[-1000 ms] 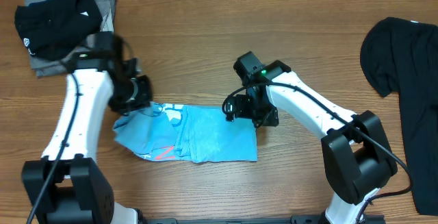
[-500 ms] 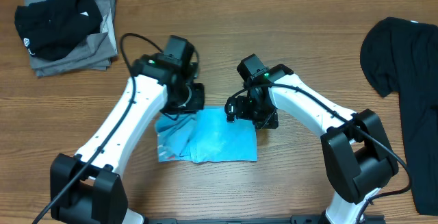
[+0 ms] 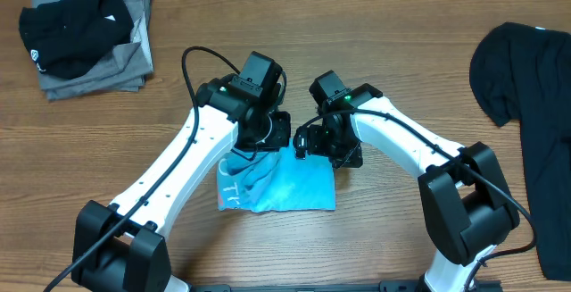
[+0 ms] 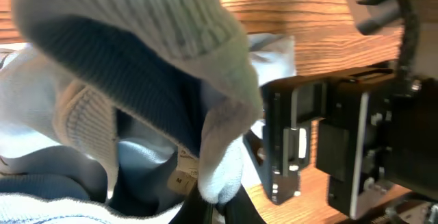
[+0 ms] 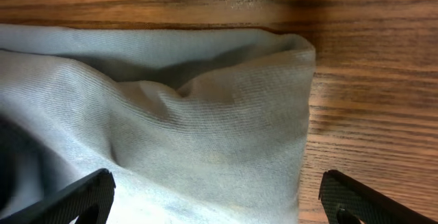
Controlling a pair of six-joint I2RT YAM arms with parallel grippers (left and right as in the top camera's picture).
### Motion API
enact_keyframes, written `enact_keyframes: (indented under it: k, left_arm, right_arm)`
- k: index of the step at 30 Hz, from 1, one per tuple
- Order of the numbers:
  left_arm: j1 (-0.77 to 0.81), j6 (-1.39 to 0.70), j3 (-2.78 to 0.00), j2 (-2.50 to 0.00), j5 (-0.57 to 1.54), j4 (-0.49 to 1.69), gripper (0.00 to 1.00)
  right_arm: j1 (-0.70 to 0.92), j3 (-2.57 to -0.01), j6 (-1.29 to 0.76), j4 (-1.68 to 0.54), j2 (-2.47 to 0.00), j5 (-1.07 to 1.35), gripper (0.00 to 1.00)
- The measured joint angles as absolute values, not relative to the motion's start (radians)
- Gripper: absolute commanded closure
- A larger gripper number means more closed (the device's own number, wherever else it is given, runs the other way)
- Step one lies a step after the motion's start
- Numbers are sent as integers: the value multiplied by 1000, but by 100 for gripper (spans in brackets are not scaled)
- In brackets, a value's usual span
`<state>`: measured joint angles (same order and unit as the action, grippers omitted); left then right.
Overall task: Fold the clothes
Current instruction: 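Lift the strip's left end with the left gripper and fold it over the center, then release the folded end and withdraw both grippers from the bundle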
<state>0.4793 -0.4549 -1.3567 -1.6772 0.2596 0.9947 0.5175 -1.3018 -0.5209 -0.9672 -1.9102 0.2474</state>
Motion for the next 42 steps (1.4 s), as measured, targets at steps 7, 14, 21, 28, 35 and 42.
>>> enact_keyframes:
  k: [7, 14, 21, 28, 35, 42]
  left_arm:
    - [508, -466, -1357, -1677, 285, 979, 96]
    - [546, -473, -1357, -1677, 289, 953, 96]
    - [582, -499, -1357, -1678, 289, 915, 96]
    - [611, -503, -1357, -1682, 289, 910, 96]
    - [629, -511, -1357, -1717, 295, 907, 93]
    - [663, -525, -1357, -1753, 330, 855, 54]
  right_arm:
    - [487, -1302, -521, -965, -1910, 247, 0]
    - [435, -1302, -521, -965, -1910, 247, 0]
    - [432, -1302, -516, -965, -1910, 247, 0]
    - [401, -1302, -504, -978, -1910, 247, 0]
    - [243, -1302, -468, -1040, -1910, 272, 0]
    - [86, -1303, -382, -1084, -1910, 359, 0]
